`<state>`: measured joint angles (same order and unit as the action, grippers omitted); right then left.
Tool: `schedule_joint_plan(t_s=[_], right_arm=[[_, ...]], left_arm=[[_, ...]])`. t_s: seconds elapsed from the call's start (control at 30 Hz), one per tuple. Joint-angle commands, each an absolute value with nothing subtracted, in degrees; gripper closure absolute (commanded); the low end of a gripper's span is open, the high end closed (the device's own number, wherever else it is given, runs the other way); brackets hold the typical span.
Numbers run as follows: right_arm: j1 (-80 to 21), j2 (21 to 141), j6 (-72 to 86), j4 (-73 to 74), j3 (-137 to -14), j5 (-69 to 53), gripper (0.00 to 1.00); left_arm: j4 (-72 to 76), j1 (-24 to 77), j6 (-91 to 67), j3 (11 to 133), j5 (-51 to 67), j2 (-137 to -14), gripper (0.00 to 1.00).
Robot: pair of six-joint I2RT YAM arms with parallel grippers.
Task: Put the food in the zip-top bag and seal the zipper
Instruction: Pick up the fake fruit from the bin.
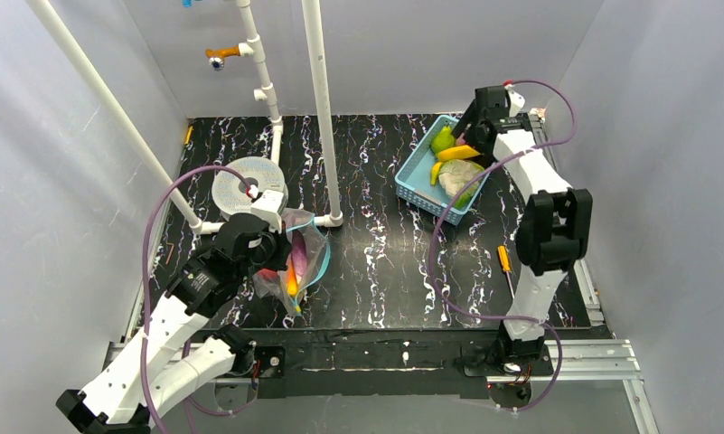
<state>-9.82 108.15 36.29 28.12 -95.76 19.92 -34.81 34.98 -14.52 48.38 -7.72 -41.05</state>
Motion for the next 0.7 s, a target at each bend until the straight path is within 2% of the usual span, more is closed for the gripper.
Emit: schedule_joint_plan(t_s=[0.0, 0.1, 0.27, 0.33, 0.4, 0.47, 0.67], right_arm=[[-5.9, 116.3, 43.4, 32.7, -105.7, 15.2, 0.12], [-4.7, 122.4, 46.0, 35.6, -112.2, 13.3, 0.14], [-4.5, 127.9, 48.5, 32.9, -114.3, 10.6, 0.22], [-4.4, 130.5, 47.7, 32.9, -116.5, 7.7, 0.31], [-4.4, 133.0, 47.6, 35.0, -119.3, 5.4, 0.46], [-4.4, 132.9, 47.7, 35.8, -119.5, 4.1, 0.55], [-4.4, 124.1, 46.0, 31.0, -111.6, 4.9, 0.64]], left_arm=[[-34.8, 34.7, -13.8, 48.6, -6.8, -39.1, 1.0], [-35.0, 34.7, -13.8, 48.7, -6.5, -39.0, 1.0], [-35.0, 34.7, -13.9, 48.8, -5.8, -38.6, 1.0], [-34.9, 34.7, -13.9, 48.7, -5.6, -38.6, 1.0], [-34.8, 34.7, -13.9, 48.6, -5.2, -38.7, 1.0], [-34.7, 34.7, -13.9, 48.6, -5.0, -39.0, 1.0], [-34.7, 34.6, -13.9, 48.7, -5.1, -40.3, 1.0]])
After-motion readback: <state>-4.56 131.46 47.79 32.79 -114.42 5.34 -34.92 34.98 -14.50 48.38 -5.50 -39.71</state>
